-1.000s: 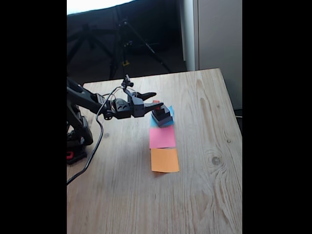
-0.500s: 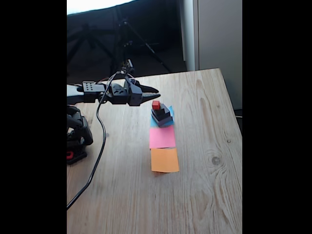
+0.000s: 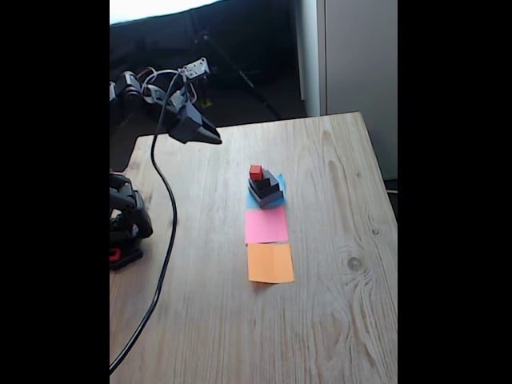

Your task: Tower of hanoi

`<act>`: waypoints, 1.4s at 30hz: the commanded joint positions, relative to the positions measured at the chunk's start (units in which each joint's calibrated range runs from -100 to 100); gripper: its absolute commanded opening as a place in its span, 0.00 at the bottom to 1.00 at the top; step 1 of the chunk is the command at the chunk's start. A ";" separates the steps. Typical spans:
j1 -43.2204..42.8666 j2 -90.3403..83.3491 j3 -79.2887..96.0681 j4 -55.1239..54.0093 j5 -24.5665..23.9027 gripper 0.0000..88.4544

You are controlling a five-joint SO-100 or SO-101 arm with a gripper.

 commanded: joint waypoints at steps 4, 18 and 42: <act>2.04 4.65 -17.83 11.15 -1.44 0.00; 4.63 1.62 -18.01 13.50 -14.99 0.00; 15.24 -19.96 19.08 -8.92 -98.93 0.00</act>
